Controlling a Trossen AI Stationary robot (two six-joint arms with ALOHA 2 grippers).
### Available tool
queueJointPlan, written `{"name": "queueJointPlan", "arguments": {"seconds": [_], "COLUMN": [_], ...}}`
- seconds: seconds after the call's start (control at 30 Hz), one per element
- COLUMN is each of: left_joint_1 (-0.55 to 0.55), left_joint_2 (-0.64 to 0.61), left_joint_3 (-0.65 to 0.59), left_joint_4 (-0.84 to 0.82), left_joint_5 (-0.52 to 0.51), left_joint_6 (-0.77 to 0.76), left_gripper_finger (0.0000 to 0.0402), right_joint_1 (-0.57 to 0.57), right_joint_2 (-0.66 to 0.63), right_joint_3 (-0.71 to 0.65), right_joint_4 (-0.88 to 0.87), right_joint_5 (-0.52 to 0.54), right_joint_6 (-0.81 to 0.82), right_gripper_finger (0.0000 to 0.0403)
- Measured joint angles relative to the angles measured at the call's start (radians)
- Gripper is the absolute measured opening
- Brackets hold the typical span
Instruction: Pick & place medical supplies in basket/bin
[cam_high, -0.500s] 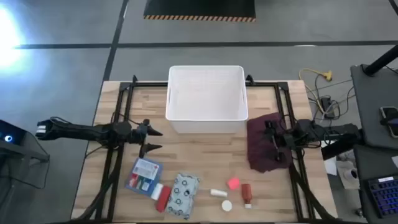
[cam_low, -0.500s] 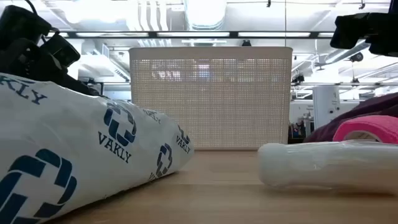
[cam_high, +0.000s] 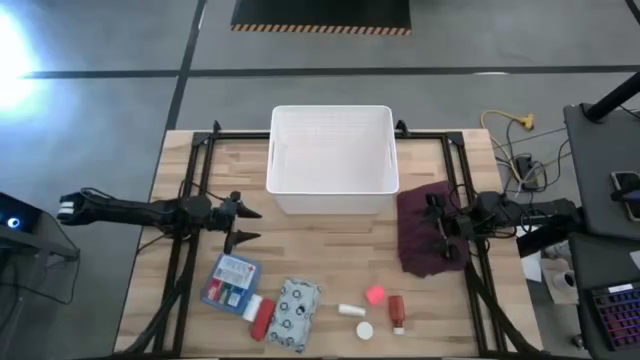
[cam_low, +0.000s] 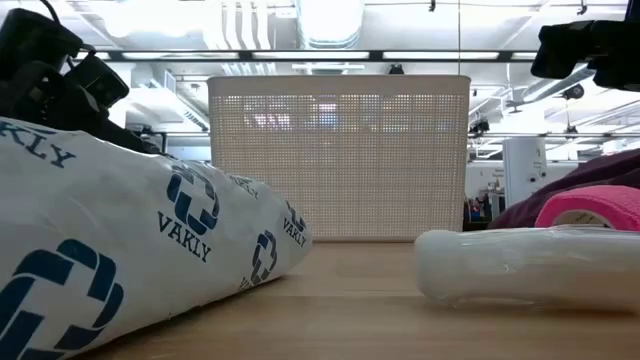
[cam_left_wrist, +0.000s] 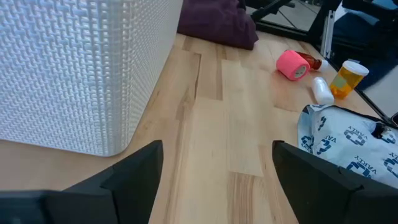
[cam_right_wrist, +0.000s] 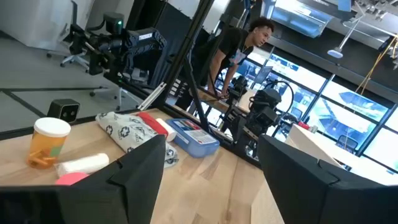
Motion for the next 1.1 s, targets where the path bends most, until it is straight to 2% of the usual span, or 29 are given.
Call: {"name": "queueJointPlan", "arguments": {"seconds": [0.67, 0.7, 0.8, 0.93, 1.03, 1.1], "left_joint_1": [0.000, 0.000, 0.000, 0.000, 0.000, 0.000], "left_joint_2": [0.000, 0.000, 0.000, 0.000, 0.000, 0.000], "left_joint_3": [0.000, 0.000, 0.000, 0.000, 0.000, 0.000], "left_joint_4": [0.000, 0.000, 0.000, 0.000, 0.000, 0.000], "left_joint_5": [0.000, 0.000, 0.000, 0.000, 0.000, 0.000], "left_joint_6": [0.000, 0.000, 0.000, 0.000, 0.000, 0.000], "left_gripper_finger": [0.0285, 0.0285, 0.0285, 0.0285, 0.0285, 0.0285], "right_joint_1": [0.000, 0.000, -0.002, -0.002, -0.001, -0.001], "right_joint_2": [0.000, 0.000, 0.006, 0.006, 0.006, 0.006], "right_joint_3": [0.000, 0.000, 0.000, 0.000, 0.000, 0.000], "right_joint_4": [0.001, 0.008, 0.015, 0.016, 0.015, 0.016], "right_joint_5": [0.007, 0.071, 0.396, 0.772, 0.995, 1.105], "right_joint_6": [-0.007, -0.054, -0.214, -0.277, -0.280, -0.280], "right_gripper_finger": [0.0249, 0.0249, 0.0249, 0.0249, 0.0249, 0.0249]}}
